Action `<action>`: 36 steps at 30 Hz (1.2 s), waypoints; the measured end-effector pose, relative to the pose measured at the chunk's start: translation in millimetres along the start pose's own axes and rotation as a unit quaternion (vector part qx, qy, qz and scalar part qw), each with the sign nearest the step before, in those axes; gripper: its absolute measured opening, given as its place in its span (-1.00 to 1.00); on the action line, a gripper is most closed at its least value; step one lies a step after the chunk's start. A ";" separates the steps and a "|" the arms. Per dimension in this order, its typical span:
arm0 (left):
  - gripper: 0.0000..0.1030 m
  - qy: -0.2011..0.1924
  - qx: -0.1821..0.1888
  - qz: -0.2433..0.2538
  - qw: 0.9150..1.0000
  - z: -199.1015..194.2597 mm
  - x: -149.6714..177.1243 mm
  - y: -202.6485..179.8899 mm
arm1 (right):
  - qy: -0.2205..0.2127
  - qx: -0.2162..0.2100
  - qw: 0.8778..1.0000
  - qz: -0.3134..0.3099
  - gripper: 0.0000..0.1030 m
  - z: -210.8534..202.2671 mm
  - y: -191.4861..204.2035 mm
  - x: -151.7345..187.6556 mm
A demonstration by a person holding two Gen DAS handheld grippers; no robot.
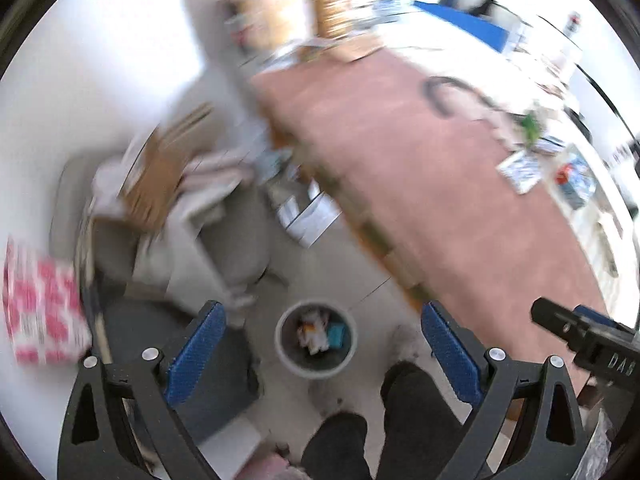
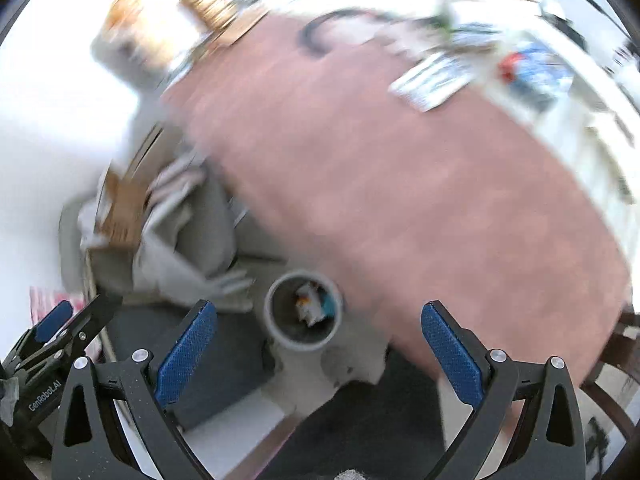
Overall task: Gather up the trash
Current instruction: 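Move both tools back over the table toward the remaining items, then grasp the silver blister pack with the left gripper while the right grasps the milk carton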
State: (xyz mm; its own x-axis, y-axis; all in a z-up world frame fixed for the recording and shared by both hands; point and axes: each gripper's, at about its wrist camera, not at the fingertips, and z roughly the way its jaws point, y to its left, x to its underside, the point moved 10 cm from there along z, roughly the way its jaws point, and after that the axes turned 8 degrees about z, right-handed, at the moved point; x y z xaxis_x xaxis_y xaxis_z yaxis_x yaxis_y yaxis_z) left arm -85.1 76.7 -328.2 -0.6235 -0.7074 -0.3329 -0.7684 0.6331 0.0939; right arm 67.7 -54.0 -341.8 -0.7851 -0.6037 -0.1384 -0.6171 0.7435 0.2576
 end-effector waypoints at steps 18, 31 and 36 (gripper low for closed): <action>1.00 0.051 -0.055 0.180 0.981 132.3 -191.6 -226.5 | 0.028 0.144 0.988 -0.048 0.85 70.3 -232.1 -273.7; 1.00 0.113 0.019 0.255 0.960 185.2 -206.4 -276.5 | 0.087 0.105 0.986 0.095 0.32 77.6 -280.5 -252.8; 1.00 0.144 0.036 0.336 0.930 210.3 -200.2 -307.6 | 0.110 0.075 0.975 0.179 0.56 70.6 -314.7 -227.1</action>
State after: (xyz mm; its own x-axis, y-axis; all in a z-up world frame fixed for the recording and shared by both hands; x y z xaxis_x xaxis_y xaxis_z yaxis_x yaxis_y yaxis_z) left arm 306.5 89.7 -487.8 -0.9804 -0.1917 0.0444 -0.1851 0.9750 0.1226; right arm 436.5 -130.6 -458.9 -0.9314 -0.3327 0.1477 -0.3195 0.9416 0.1060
